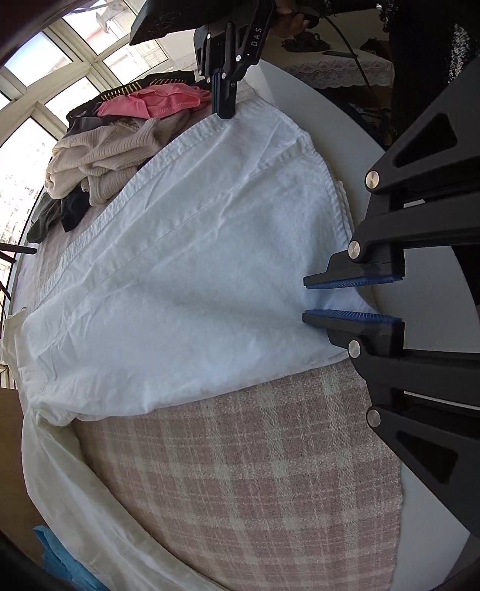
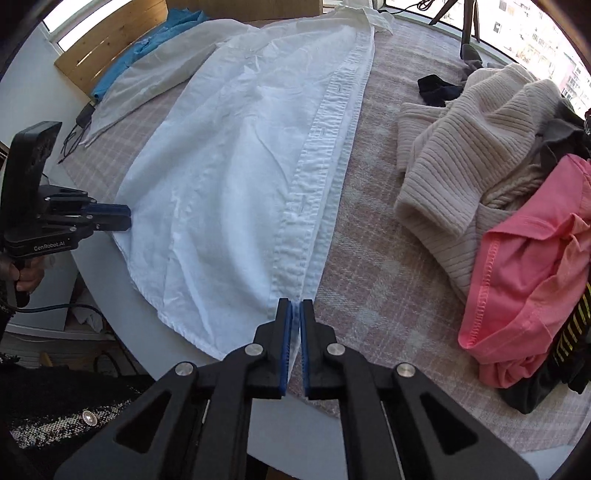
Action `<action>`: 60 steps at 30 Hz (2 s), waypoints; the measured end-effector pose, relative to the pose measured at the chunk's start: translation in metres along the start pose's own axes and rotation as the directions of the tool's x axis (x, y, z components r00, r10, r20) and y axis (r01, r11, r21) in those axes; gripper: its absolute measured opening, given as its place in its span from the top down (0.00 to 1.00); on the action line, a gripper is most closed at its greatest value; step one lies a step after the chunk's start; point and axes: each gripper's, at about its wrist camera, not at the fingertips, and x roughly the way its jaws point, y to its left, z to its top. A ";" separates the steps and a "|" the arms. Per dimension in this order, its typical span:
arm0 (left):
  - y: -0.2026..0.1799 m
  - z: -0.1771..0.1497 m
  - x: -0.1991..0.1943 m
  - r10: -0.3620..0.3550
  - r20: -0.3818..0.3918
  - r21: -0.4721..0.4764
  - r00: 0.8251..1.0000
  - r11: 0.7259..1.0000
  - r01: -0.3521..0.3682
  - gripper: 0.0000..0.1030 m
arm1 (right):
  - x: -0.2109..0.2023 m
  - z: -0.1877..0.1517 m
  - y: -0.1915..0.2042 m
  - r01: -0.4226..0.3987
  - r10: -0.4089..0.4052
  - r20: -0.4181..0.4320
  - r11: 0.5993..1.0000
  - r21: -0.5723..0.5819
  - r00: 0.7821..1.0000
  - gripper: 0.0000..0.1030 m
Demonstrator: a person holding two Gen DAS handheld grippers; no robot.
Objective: Fold clothes
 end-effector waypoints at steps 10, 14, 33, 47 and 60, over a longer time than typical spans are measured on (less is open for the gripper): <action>0.052 0.015 -0.065 0.048 0.146 -0.183 0.988 0.983 -0.021 0.90 | -0.001 0.083 0.030 -0.203 0.206 0.235 0.979 -0.037 0.950 0.69; 0.114 0.002 -0.104 0.210 0.185 -0.309 0.960 0.940 -0.146 0.89 | 0.045 0.092 0.055 -0.149 0.159 0.093 0.983 -0.105 0.983 0.69; 0.398 0.011 -0.142 0.314 0.138 -0.323 0.940 0.911 -0.257 0.72 | 0.048 0.251 0.272 -0.325 0.357 0.181 0.928 -0.184 0.917 0.69; 0.410 0.006 -0.126 0.135 0.156 -0.172 0.979 0.979 -0.108 0.63 | 0.151 0.314 0.311 -0.026 0.024 -0.013 0.976 -0.218 1.000 0.85; 0.400 -0.010 -0.157 -0.256 0.278 -0.267 0.926 0.905 0.330 0.98 | 0.138 0.322 0.311 -0.013 0.014 0.008 0.982 -0.188 1.000 0.82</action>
